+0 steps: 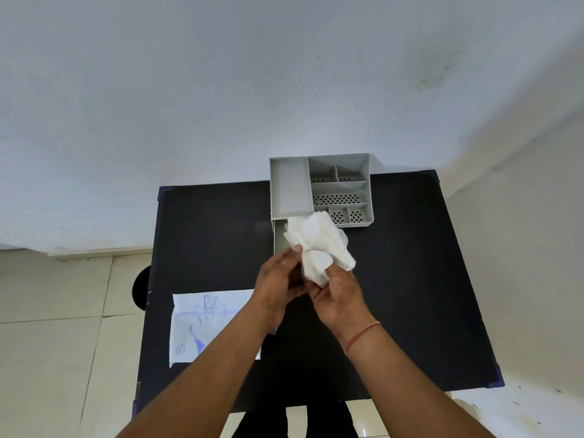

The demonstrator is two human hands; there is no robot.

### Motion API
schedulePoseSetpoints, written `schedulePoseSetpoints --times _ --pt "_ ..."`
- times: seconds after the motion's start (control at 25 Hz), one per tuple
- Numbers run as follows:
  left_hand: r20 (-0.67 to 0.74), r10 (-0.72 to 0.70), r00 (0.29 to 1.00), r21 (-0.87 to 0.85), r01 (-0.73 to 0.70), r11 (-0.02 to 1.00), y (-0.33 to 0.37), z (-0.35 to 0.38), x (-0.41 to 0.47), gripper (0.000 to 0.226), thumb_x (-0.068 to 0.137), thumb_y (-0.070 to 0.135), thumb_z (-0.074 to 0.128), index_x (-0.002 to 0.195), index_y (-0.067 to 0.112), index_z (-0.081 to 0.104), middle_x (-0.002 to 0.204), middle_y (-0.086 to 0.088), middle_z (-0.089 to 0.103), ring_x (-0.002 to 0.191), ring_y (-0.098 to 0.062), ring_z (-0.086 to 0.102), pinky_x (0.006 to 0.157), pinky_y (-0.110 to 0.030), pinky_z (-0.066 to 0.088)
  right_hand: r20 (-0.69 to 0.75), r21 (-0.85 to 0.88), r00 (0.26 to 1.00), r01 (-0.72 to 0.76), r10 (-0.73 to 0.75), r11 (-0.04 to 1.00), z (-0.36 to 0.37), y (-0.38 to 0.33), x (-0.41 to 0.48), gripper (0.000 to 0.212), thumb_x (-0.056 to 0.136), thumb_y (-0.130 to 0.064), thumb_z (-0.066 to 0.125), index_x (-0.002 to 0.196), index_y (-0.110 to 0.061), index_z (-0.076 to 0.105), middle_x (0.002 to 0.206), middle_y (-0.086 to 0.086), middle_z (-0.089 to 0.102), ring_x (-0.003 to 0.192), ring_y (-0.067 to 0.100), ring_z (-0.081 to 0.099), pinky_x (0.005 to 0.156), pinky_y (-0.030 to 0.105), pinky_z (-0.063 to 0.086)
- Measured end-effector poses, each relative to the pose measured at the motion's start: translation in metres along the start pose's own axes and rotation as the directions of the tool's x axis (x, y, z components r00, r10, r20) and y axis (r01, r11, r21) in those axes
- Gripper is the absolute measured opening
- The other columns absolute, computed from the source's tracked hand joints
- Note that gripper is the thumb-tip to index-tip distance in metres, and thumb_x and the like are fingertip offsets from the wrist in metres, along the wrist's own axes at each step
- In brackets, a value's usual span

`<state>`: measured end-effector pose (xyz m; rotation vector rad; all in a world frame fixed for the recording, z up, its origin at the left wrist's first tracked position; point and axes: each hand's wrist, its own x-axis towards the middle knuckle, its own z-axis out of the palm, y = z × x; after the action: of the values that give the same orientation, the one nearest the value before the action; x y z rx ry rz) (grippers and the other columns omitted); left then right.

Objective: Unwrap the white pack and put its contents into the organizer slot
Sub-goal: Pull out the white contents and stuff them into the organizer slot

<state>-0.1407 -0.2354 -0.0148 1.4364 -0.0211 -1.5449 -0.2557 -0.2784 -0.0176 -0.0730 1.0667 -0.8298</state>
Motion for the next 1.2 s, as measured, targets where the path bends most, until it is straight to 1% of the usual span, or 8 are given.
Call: schedulePoseSetpoints --times 0.2,0.32,0.52,0.68,0.8,1.0,1.08,1.2 --pt "-0.207 0.032 0.978 0.178 0.005 0.984 0.018 -0.004 0.017 0.017 0.095 0.012 0.077 0.112 0.012 0.075 0.109 -0.013 0.081 0.097 -0.034 0.08 0.077 -0.054 0.069 0.043 -0.322 0.999 0.032 -0.019 0.946 0.004 -0.007 -0.005 0.032 0.094 -0.012 0.072 0.127 -0.012 0.069 0.117 0.015 0.078 0.108 0.036 0.075 0.082 0.048 0.064" --pt "-0.185 0.046 0.982 0.371 0.026 0.928 0.026 -0.017 0.026 0.01 0.095 0.008 0.075 0.103 0.012 0.076 0.1 -0.014 0.08 0.086 -0.03 0.08 0.063 -0.043 0.068 0.061 -0.499 0.998 0.051 -0.024 0.865 -0.003 -0.02 -0.005 0.027 0.097 -0.019 0.068 0.122 -0.009 0.07 0.114 0.017 0.078 0.105 0.032 0.076 0.087 0.044 0.064" --pt "-0.197 0.173 0.965 0.678 0.006 0.735 0.034 -0.023 0.043 0.012 0.09 0.021 0.083 0.098 0.016 0.075 0.09 -0.005 0.079 0.069 -0.021 0.079 0.05 -0.028 0.062 -0.058 -0.815 0.983 0.053 -0.172 0.577 -0.001 -0.022 0.025 0.018 0.094 -0.01 0.072 0.112 -0.01 0.073 0.111 0.011 0.075 0.092 0.022 0.077 0.073 0.035 0.067" --pt "-0.248 0.142 0.958 0.552 0.019 0.834 0.041 -0.022 0.059 0.014 0.088 0.017 0.085 0.093 0.006 0.077 0.099 -0.013 0.081 0.084 -0.027 0.081 0.066 -0.043 0.07 0.017 -0.96 0.946 0.106 -0.324 0.259 0.012 -0.016 0.048 0.017 0.092 -0.022 0.073 0.107 -0.014 0.077 0.098 0.004 0.077 0.084 0.02 0.076 0.075 0.042 0.067" --pt "-0.253 0.211 0.944 0.61 -0.014 0.792 0.043 -0.022 0.068 0.014 0.084 0.005 0.084 0.095 0.012 0.078 0.102 -0.01 0.079 0.086 -0.024 0.079 0.073 -0.044 0.07 0.147 -0.985 0.892 0.169 -0.428 0.015 0.017 -0.005 0.063 0.021 0.088 -0.027 0.077 0.104 -0.015 0.078 0.099 0.003 0.077 0.093 0.022 0.072 0.084 0.038 0.062" --pt "-0.086 0.492 0.866 0.907 -0.136 0.398 0.039 -0.023 0.077 0.042 0.08 0.004 0.079 0.12 0.013 0.079 0.112 -0.003 0.081 0.099 -0.021 0.076 0.084 -0.024 0.053 0.256 -0.955 0.845 0.147 -0.469 -0.256 0.016 0.005 0.07 0.031 0.088 -0.037 0.076 0.111 -0.018 0.064 0.107 0.002 0.067 0.1 0.022 0.064 0.08 0.035 0.055" --pt "-0.005 0.548 0.837 0.944 -0.177 0.28 0.042 -0.02 0.082 0.04 0.081 0.0 0.074 0.12 0.011 0.078 0.111 -0.007 0.081 0.1 -0.023 0.076 0.083 -0.023 0.051 0.318 -0.909 0.827 0.127 -0.465 -0.396 0.016 0.003 0.072 0.029 0.091 -0.041 0.072 0.11 -0.021 0.065 0.109 0.003 0.064 0.101 0.023 0.063 0.075 0.034 0.053" --pt "0.079 0.558 0.826 0.978 -0.172 0.116 0.046 -0.016 0.089 0.044 0.083 -0.003 0.065 0.121 0.015 0.078 0.106 -0.009 0.081 0.096 -0.029 0.077 0.083 -0.032 0.059 0.336 -0.884 0.831 0.115 -0.444 -0.454 0.019 0.0 0.081 0.023 0.093 -0.04 0.069 0.109 -0.023 0.069 0.114 0.006 0.059 0.107 0.025 0.061 0.072 0.033 0.05"
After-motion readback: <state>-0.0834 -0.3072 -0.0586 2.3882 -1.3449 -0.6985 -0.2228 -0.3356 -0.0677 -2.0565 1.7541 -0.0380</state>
